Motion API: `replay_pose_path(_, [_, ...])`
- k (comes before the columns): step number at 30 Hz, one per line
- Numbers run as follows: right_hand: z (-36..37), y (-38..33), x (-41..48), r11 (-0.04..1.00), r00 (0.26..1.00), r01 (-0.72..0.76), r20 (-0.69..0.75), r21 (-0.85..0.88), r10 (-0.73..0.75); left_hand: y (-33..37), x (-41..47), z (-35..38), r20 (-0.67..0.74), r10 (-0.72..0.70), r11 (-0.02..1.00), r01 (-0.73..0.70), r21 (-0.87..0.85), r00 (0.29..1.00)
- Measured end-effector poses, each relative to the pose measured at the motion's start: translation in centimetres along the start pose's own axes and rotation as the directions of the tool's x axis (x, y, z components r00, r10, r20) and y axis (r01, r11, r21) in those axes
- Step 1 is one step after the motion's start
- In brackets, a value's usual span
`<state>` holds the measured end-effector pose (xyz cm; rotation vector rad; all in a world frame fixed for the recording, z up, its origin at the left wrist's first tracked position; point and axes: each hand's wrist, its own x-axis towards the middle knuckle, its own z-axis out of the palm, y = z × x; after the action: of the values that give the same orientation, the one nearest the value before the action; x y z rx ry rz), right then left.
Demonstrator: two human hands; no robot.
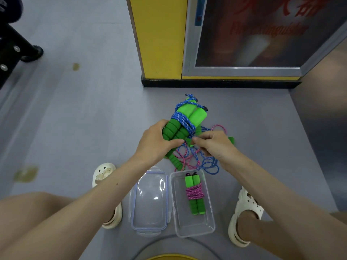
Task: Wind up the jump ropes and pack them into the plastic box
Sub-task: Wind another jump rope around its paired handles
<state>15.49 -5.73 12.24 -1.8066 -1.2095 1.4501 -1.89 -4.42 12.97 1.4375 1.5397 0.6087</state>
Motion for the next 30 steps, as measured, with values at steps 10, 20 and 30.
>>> replay_pose_path(10, [0.7,-0.4,-0.6,0.999,0.994,0.042,0.1,-0.02,-0.039,-0.3,-0.1,0.3,-0.178,0.087,0.909,-0.005,0.416,0.98])
replay_pose_path(20, [0.7,-0.6,-0.6,0.997,0.994,0.032,0.106,0.068,-0.039,-0.1,-1.5,0.9,-0.088,0.413,0.54,-0.166,0.825,0.907])
replay_pose_path(30, [1.7,-1.0,-0.2,0.971,0.994,-0.073,0.092,0.227,0.053,-0.9,-1.2,2.3,-0.07,0.656,0.409,-0.276,0.87,0.752])
